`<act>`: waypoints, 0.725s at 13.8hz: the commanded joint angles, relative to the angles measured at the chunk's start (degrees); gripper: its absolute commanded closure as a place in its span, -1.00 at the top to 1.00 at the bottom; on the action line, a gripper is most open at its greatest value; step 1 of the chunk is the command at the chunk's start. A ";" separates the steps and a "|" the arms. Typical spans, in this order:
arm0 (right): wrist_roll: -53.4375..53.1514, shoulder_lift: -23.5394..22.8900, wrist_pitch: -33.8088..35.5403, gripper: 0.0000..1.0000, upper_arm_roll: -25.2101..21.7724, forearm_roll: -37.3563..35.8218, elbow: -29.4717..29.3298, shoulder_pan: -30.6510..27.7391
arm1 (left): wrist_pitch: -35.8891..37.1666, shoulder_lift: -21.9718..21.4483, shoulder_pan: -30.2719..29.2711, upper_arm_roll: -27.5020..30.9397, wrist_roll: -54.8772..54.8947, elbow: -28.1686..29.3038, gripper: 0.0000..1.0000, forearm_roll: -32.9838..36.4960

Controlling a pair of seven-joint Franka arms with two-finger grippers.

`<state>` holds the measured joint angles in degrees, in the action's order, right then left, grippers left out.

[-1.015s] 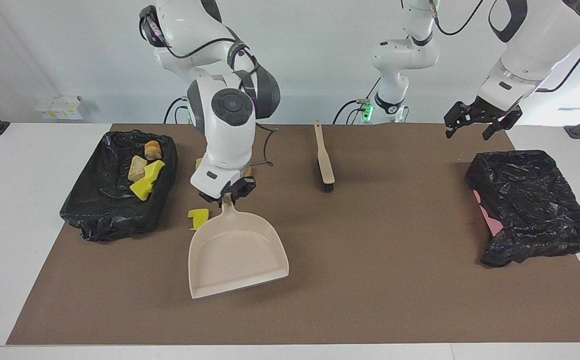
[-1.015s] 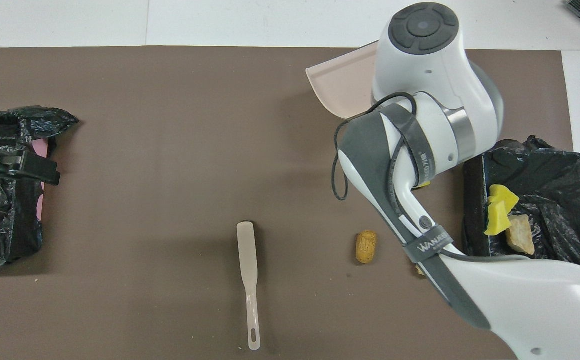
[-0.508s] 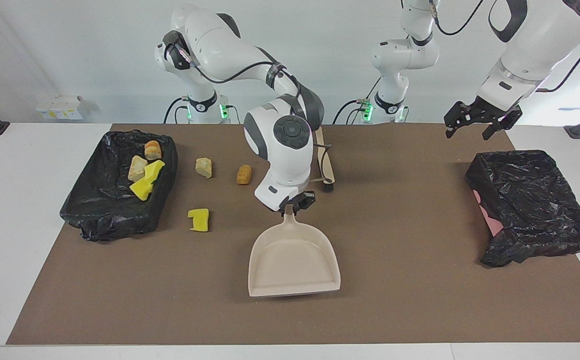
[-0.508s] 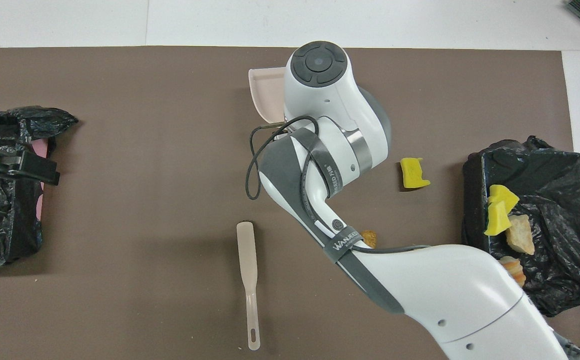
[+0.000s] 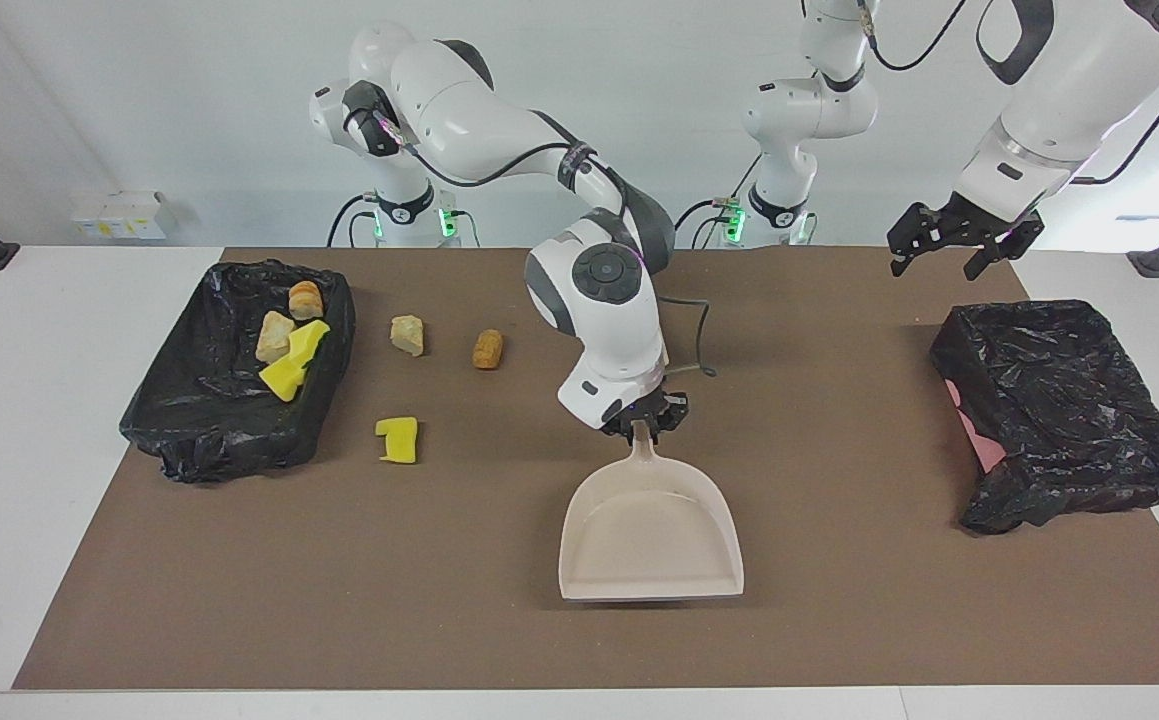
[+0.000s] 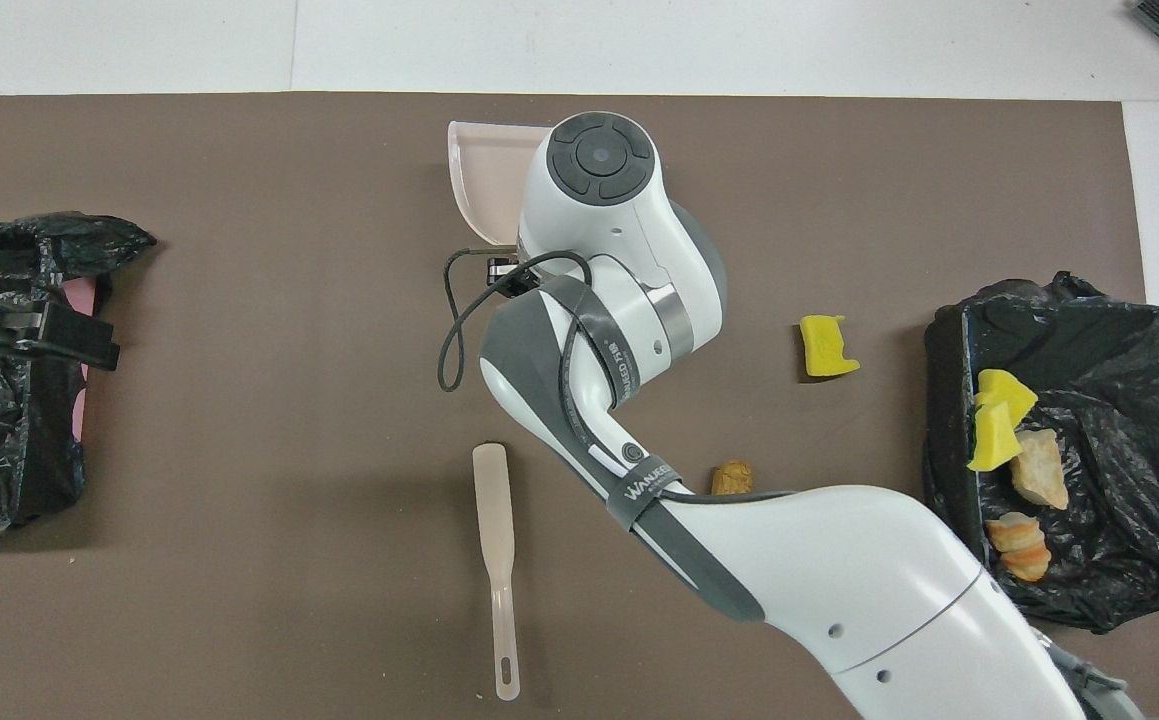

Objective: Sweep and dump trash in bin
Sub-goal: 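Carry the empty dustpan with the right gripper back to the table center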

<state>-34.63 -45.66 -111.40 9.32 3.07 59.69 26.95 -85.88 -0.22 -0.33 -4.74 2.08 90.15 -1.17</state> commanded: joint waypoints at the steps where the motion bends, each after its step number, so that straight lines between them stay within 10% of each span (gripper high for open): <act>1: -1.50 -2.15 -0.84 -1.00 0.62 0.97 -1.34 0.47 | 0.80 -0.40 -0.37 -0.27 0.20 -0.50 1.00 0.82; 7: -1.41 -2.85 -3.65 -1.00 0.62 0.89 1.83 1.27 | 1.06 -0.40 -0.19 -0.27 0.20 -0.50 1.00 0.64; 10: -1.58 -2.07 -3.65 -0.45 0.62 0.18 2.54 1.44 | -0.16 -0.58 -0.28 -0.27 0.03 -0.06 1.00 -0.58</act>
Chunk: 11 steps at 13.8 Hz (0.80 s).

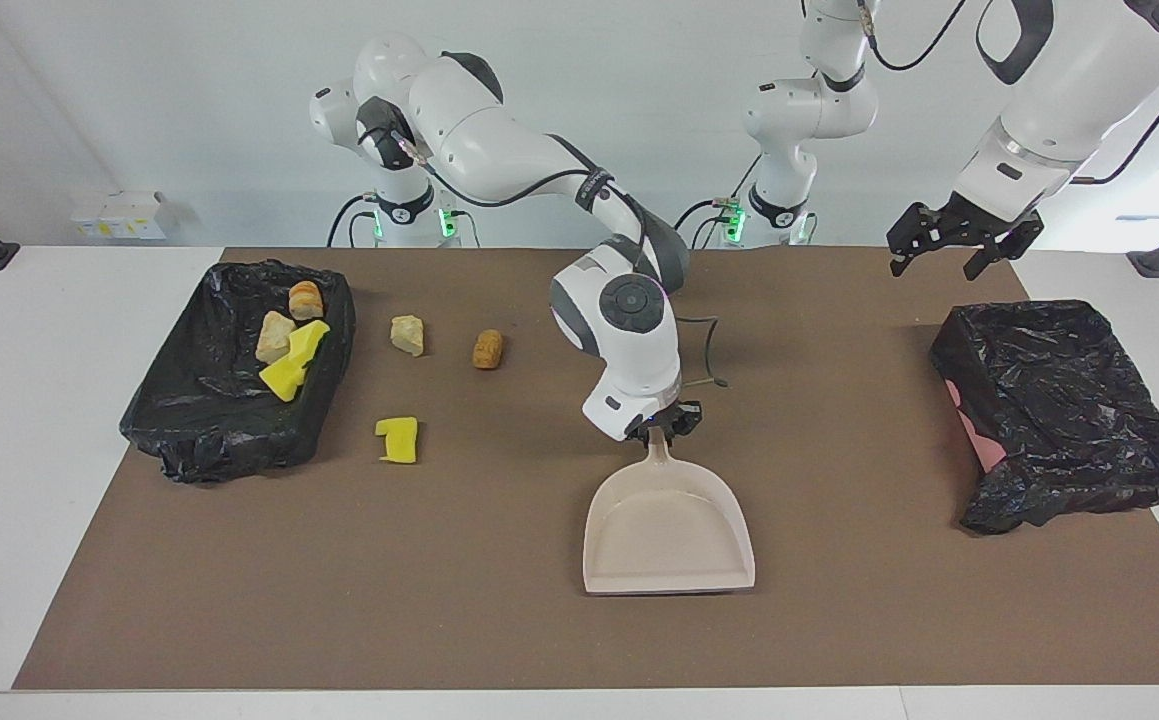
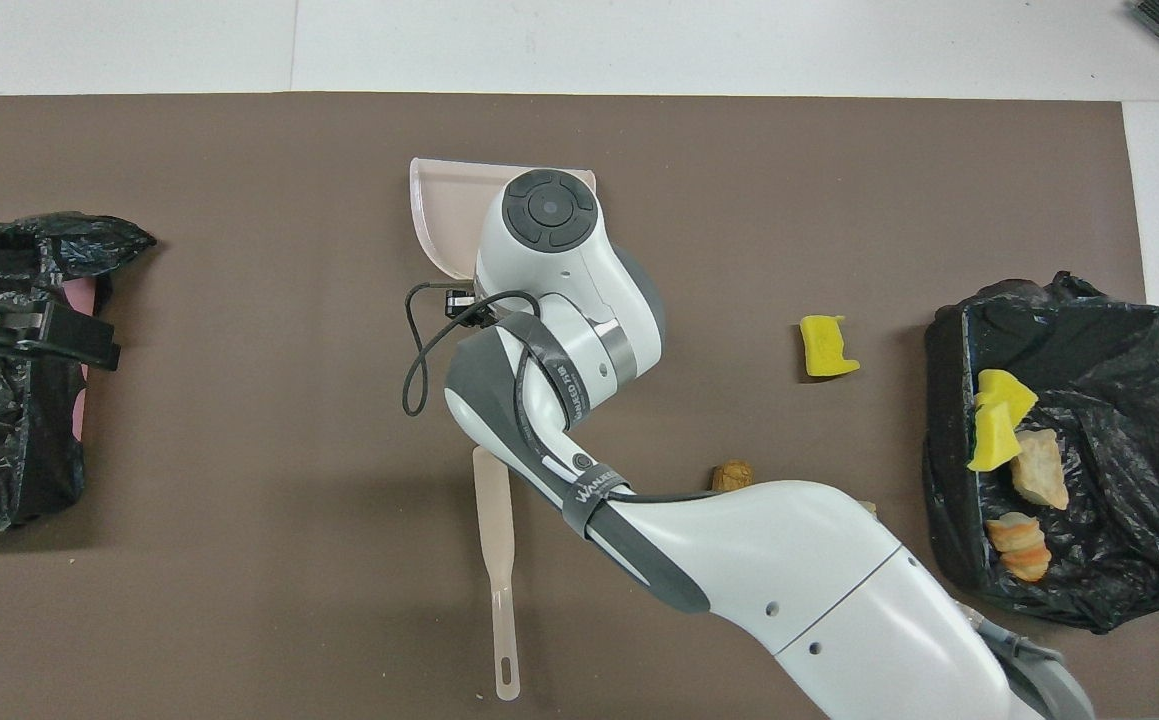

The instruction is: Sweep and dump trash in bin

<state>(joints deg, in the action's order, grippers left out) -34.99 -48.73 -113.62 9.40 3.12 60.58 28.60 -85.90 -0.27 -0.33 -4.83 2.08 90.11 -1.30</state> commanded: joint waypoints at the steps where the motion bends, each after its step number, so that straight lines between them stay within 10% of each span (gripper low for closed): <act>1: -1.14 1.26 -1.52 -0.21 0.53 0.13 1.64 -0.03 | -0.14 -1.13 -0.20 -0.26 0.03 0.59 1.00 -0.63; 7: -0.52 9.50 0.50 0.98 0.01 -0.65 9.17 -1.88 | -6.53 0.09 0.86 -0.44 0.12 1.55 1.00 -2.04; 11: -0.87 20.84 3.13 1.00 0.36 -0.05 19.46 -1.97 | -16.55 4.21 3.76 -0.44 -0.24 5.77 1.00 -2.04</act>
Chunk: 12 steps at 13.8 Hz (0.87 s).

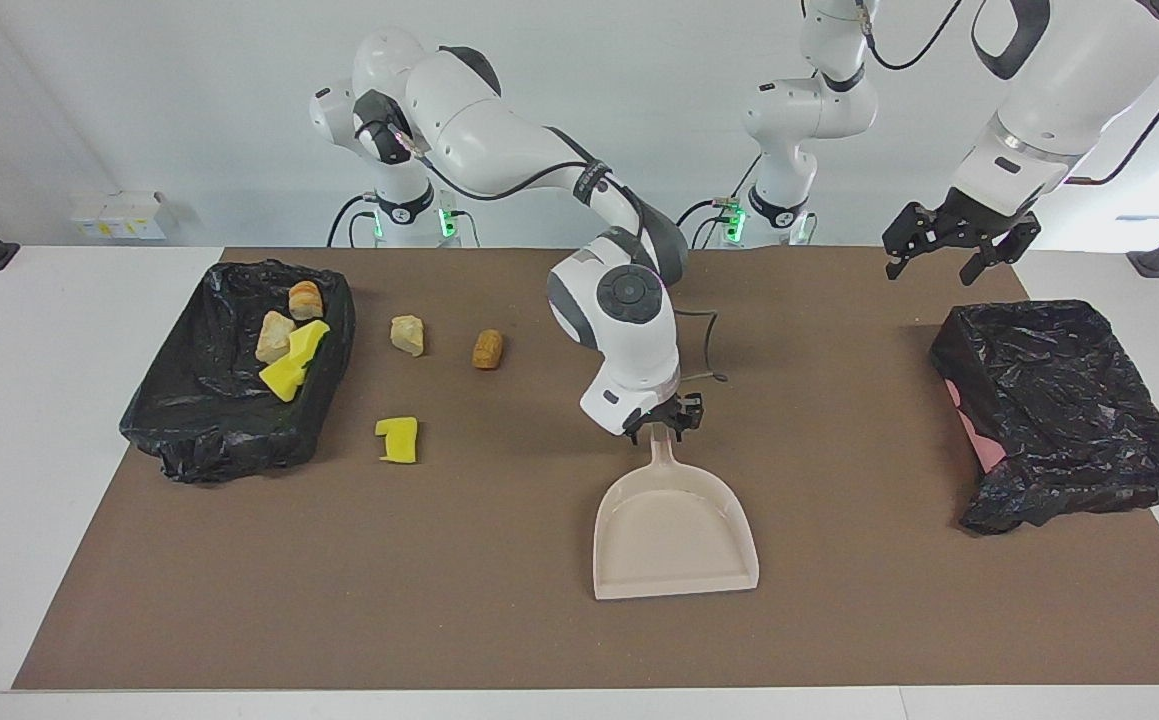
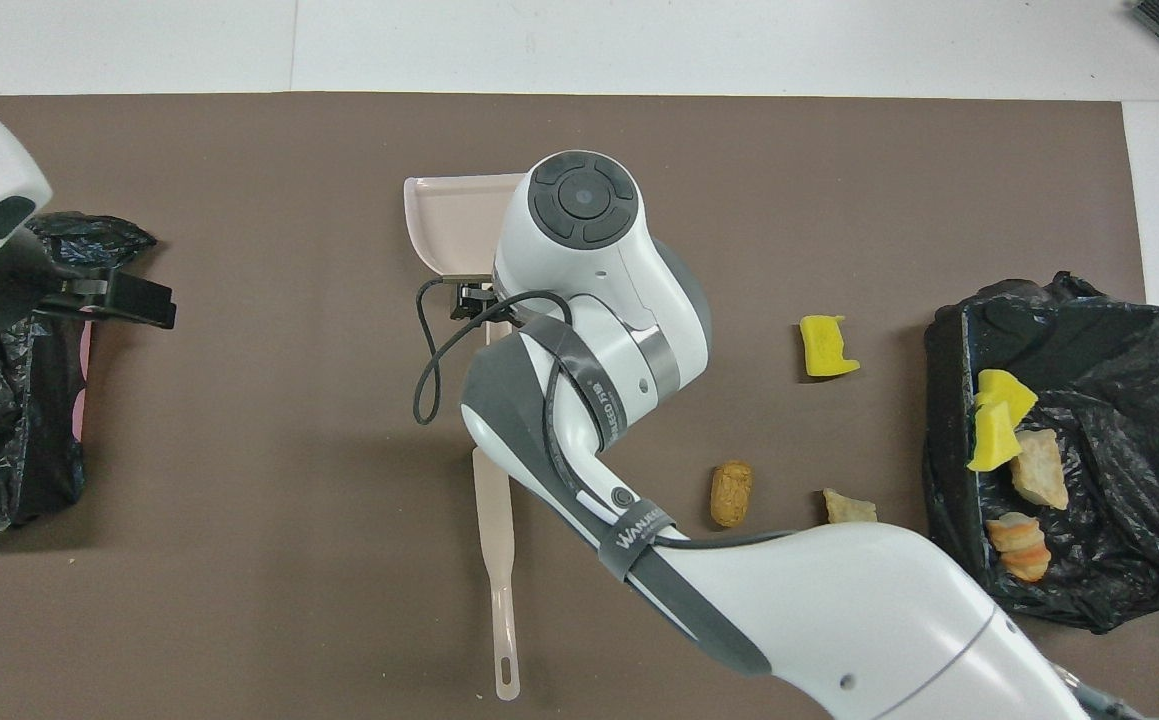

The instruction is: Sweep and dump trash in bin

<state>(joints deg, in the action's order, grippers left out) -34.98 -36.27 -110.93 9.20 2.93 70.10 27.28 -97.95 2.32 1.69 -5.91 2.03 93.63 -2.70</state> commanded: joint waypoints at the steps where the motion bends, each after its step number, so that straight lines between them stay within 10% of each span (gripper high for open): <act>1: -1.05 11.63 2.02 1.00 0.64 0.32 12.84 -0.73 | -5.75 3.21 2.61 0.63 -0.19 2.17 1.00 -0.64; 6: -2.53 27.28 3.10 1.00 0.73 2.35 30.68 4.17 | -12.16 10.76 9.28 0.46 -3.07 1.29 1.00 -0.11; 12: -5.27 35.65 -5.59 1.00 0.73 7.34 45.46 8.67 | -21.39 15.87 17.90 0.55 -15.54 1.82 1.00 1.47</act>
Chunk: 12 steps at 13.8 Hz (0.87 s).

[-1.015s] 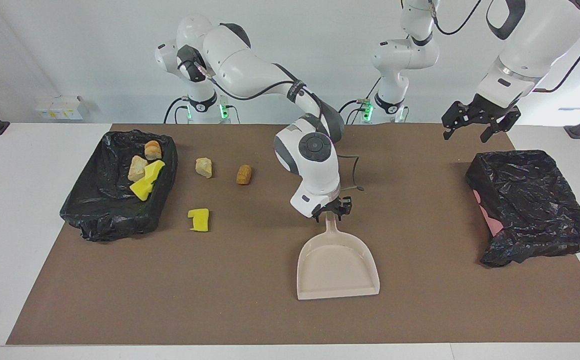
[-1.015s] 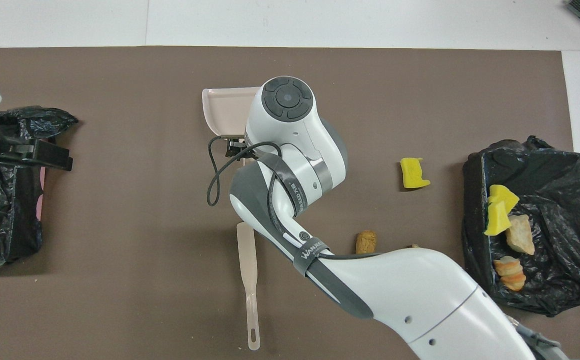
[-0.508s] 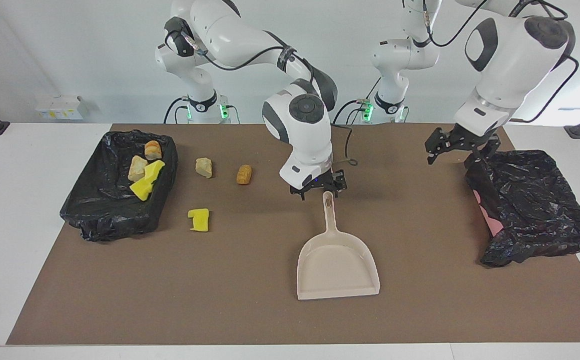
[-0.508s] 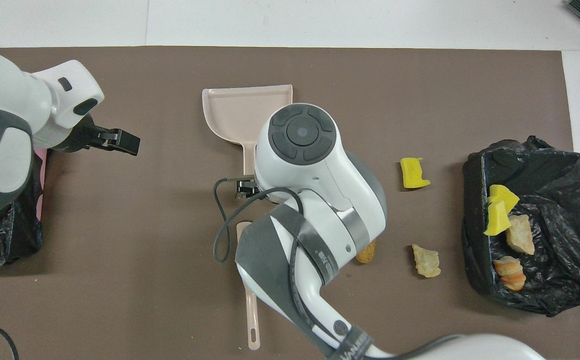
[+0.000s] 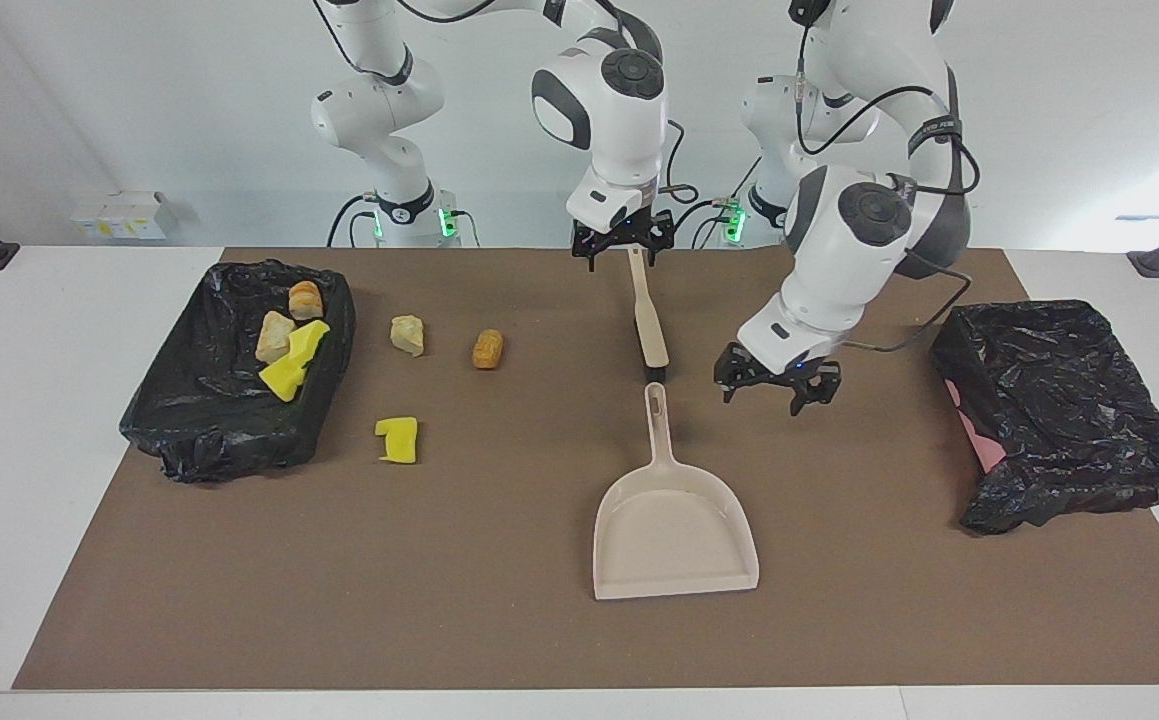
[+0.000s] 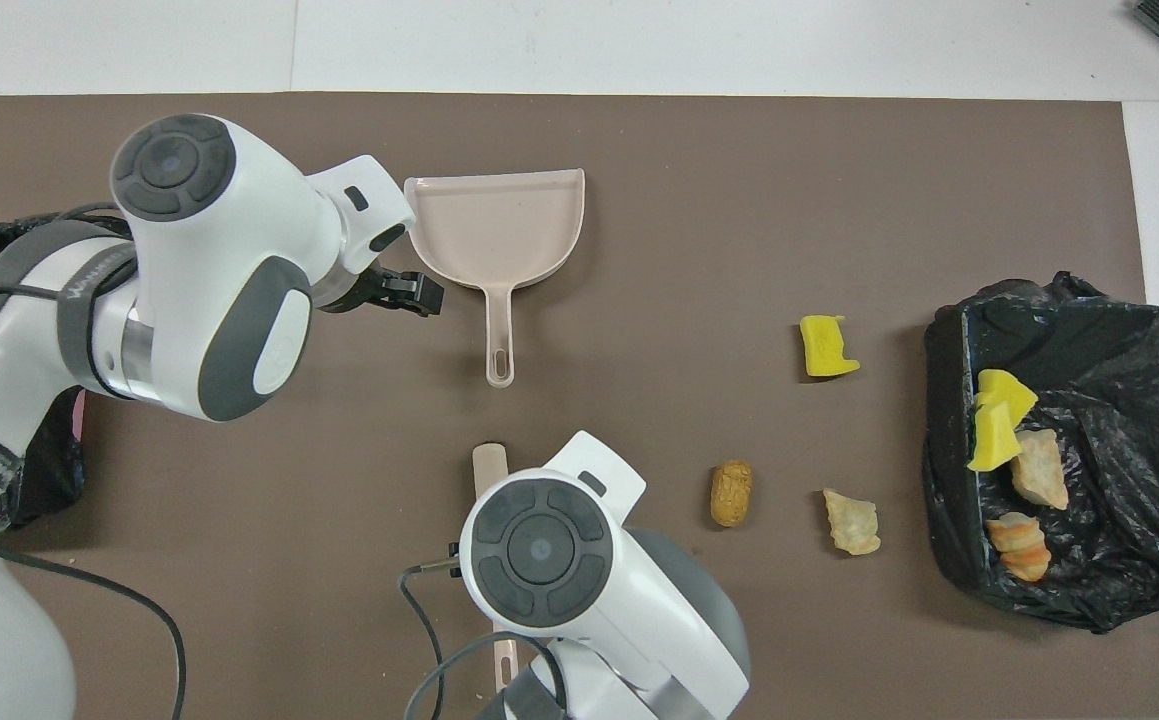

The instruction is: Sweep and dump trash in bin

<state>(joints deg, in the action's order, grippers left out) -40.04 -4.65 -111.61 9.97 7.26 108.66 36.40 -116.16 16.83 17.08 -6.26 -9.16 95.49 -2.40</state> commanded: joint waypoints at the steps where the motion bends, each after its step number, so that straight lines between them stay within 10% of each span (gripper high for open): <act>1: 0.48 3.52 -6.24 1.00 -0.04 3.11 7.61 -0.46 | -4.76 2.49 3.82 0.89 -6.72 -0.13 1.00 1.17; 12: -2.85 0.52 -18.73 1.00 -0.04 3.29 17.11 8.33 | -10.05 10.32 11.30 0.89 -22.66 -0.83 1.00 8.99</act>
<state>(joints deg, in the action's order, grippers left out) -42.49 -5.08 -129.24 9.97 8.97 124.45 44.97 -125.62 25.94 27.48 -6.23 -30.09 95.53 4.88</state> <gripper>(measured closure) 0.000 0.000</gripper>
